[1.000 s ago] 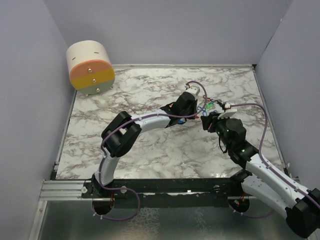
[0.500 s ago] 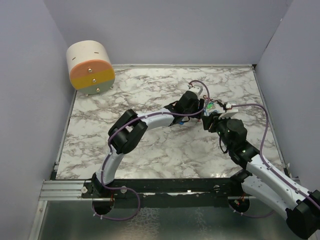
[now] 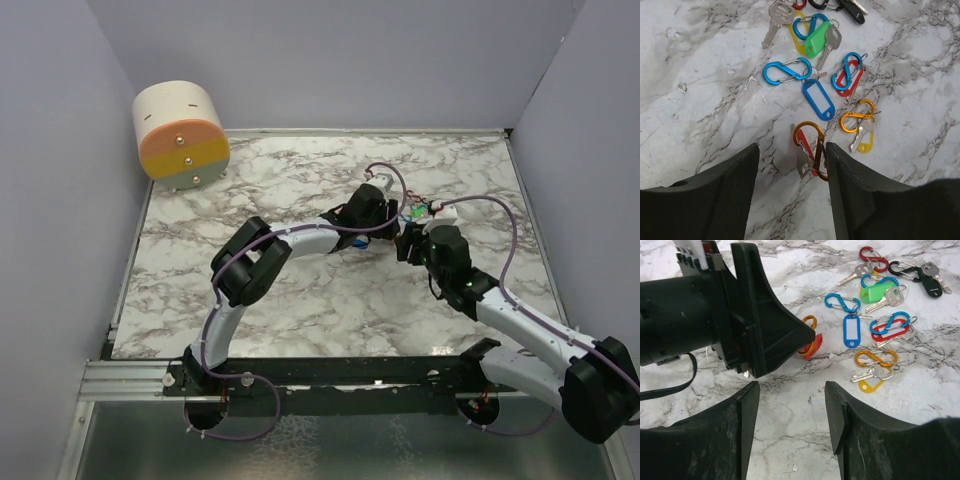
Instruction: Put the keys on the keyring
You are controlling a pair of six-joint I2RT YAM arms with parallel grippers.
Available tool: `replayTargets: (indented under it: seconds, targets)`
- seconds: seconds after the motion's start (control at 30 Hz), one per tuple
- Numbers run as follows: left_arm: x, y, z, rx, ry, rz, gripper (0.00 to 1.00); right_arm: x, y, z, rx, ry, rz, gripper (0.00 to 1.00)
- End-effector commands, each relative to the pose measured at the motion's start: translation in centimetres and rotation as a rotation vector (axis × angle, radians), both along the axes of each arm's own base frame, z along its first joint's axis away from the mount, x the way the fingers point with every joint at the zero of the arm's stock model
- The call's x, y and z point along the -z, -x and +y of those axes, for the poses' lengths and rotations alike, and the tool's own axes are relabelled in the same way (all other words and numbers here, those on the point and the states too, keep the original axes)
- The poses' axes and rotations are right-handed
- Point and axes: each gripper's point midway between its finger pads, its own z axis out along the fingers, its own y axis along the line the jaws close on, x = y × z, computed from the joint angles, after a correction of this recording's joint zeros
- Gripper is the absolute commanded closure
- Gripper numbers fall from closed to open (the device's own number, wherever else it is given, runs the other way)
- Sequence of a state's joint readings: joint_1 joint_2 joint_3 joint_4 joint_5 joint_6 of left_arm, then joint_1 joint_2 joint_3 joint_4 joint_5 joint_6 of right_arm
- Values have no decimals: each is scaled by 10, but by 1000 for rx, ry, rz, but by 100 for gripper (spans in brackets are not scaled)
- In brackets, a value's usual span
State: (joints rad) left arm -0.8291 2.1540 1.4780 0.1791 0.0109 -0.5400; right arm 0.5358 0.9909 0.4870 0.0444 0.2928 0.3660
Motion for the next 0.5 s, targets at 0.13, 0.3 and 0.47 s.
replayTargets:
  seconds: [0.13, 0.3, 0.47]
  targets:
    - [-67, 17, -6, 70, 173, -19, 41, -10, -10, 2, 44, -42, -1, 43]
    - [-79, 25, -6, 89, 208, -13, 41, 2, -13, 6, 52, -51, 47, 46]
    - [-85, 31, 0, 89, 230, -13, 41, -8, -13, 5, 61, -111, -7, 49]
